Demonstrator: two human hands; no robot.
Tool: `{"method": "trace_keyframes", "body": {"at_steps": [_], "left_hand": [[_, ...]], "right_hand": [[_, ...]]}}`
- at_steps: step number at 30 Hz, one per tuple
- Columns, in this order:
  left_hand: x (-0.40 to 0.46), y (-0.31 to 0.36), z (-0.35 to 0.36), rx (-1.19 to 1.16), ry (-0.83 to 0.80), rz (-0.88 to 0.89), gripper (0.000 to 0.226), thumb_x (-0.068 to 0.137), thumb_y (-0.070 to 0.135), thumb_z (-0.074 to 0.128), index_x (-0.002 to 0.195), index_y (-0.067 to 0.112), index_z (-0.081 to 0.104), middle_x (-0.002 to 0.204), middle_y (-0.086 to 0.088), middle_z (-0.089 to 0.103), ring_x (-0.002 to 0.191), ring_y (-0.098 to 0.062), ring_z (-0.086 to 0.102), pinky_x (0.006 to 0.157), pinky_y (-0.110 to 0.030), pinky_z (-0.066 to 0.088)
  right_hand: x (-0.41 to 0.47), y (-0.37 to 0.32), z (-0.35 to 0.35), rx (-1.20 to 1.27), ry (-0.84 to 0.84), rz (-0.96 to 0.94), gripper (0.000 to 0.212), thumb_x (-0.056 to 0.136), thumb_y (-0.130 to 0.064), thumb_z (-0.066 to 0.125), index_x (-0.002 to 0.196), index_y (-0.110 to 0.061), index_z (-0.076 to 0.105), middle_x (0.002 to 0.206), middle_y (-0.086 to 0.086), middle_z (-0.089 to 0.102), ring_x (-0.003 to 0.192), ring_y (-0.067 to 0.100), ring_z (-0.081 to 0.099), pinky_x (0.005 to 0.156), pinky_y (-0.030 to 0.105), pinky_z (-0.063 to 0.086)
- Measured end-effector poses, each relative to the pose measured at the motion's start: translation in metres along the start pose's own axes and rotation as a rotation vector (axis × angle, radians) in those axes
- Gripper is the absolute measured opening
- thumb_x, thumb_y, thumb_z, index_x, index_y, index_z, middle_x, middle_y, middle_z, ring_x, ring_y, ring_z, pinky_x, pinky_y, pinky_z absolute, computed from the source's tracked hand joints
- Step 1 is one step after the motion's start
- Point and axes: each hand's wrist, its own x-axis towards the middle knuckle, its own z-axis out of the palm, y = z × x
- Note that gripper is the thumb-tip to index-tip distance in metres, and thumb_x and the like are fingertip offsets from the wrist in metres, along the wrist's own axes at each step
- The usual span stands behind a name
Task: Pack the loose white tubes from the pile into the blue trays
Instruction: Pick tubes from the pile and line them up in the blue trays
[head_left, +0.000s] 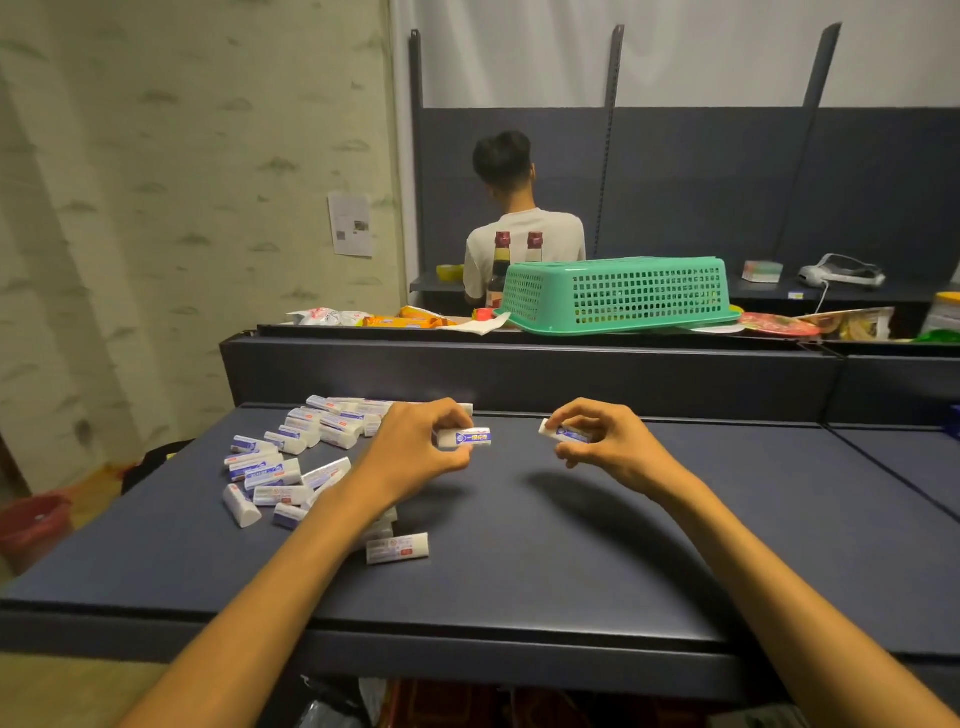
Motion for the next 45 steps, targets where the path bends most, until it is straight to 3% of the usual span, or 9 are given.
{"method": "trace_keyframes", "body": {"at_steps": [3,8,16,22,31,38,43,45], "left_hand": [[-0.002,-0.002,-0.003,-0.01,-0.016,0.008,0.024,0.076,0.018,0.078,0.098,0.018,0.07,0.095,0.003,0.073,0.082,-0.008,0.066,0.076,-0.024,0.056],[-0.002,-0.006,-0.008,-0.034,-0.023,0.05,0.022,0.076,0.018,0.078,0.097,0.018,0.071,0.092,0.004,0.074,0.078,-0.007,0.066,0.073,-0.021,0.055],[0.004,0.0,0.01,-0.024,-0.065,0.199,0.023,0.072,0.021,0.078,0.093,0.017,0.072,0.091,0.004,0.069,0.079,-0.009,0.062,0.071,-0.033,0.056],[0.011,0.041,0.045,-0.039,-0.096,0.296,0.024,0.067,0.034,0.069,0.088,0.022,0.071,0.087,0.008,0.067,0.072,-0.007,0.058,0.066,-0.031,0.055],[0.014,0.161,0.135,-0.128,-0.127,0.425,0.029,0.064,0.04,0.056,0.085,0.024,0.069,0.082,0.01,0.065,0.067,-0.014,0.058,0.062,-0.036,0.054],[-0.007,0.307,0.202,-0.114,-0.172,0.476,0.021,0.069,0.026,0.071,0.09,0.025,0.069,0.09,0.007,0.065,0.076,-0.018,0.059,0.066,-0.038,0.053],[-0.009,0.393,0.248,-0.1,-0.188,0.528,0.021,0.074,0.025,0.074,0.094,0.023,0.069,0.094,0.005,0.066,0.078,-0.014,0.058,0.068,-0.037,0.054],[-0.004,0.419,0.267,-0.093,-0.198,0.541,0.022,0.076,0.027,0.075,0.096,0.022,0.068,0.097,0.004,0.066,0.079,-0.013,0.058,0.068,-0.036,0.055]], "right_hand": [[-0.006,-0.003,0.002,-0.052,0.03,-0.002,0.031,0.078,-0.004,0.077,0.099,-0.024,0.064,0.098,0.003,0.069,0.088,0.02,0.069,0.075,0.033,0.06],[-0.015,-0.015,0.005,-0.265,0.084,-0.031,0.029,0.081,-0.015,0.077,0.101,-0.031,0.063,0.098,-0.012,0.067,0.091,0.005,0.065,0.076,0.016,0.052],[-0.048,-0.023,0.003,-0.454,0.196,-0.071,0.025,0.08,-0.013,0.077,0.101,-0.025,0.069,0.098,-0.009,0.067,0.086,0.001,0.062,0.073,0.01,0.045],[-0.101,-0.024,-0.035,-0.571,0.293,-0.013,0.025,0.08,-0.013,0.077,0.102,-0.022,0.069,0.098,-0.011,0.062,0.086,0.0,0.058,0.073,0.009,0.045],[-0.223,-0.016,-0.132,-0.684,0.443,0.078,0.026,0.076,-0.011,0.08,0.099,-0.015,0.069,0.095,-0.005,0.065,0.085,0.013,0.061,0.076,0.023,0.049],[-0.354,-0.01,-0.238,-0.733,0.52,0.18,0.023,0.08,-0.013,0.077,0.101,-0.018,0.068,0.097,-0.007,0.063,0.086,0.004,0.059,0.075,0.01,0.043],[-0.425,0.001,-0.305,-0.758,0.576,0.239,0.022,0.081,-0.012,0.075,0.101,-0.017,0.068,0.099,-0.004,0.063,0.089,0.01,0.06,0.079,0.02,0.05],[-0.444,0.008,-0.329,-0.765,0.595,0.26,0.023,0.081,-0.012,0.075,0.102,-0.017,0.068,0.1,-0.004,0.063,0.09,0.01,0.06,0.078,0.017,0.049]]}}
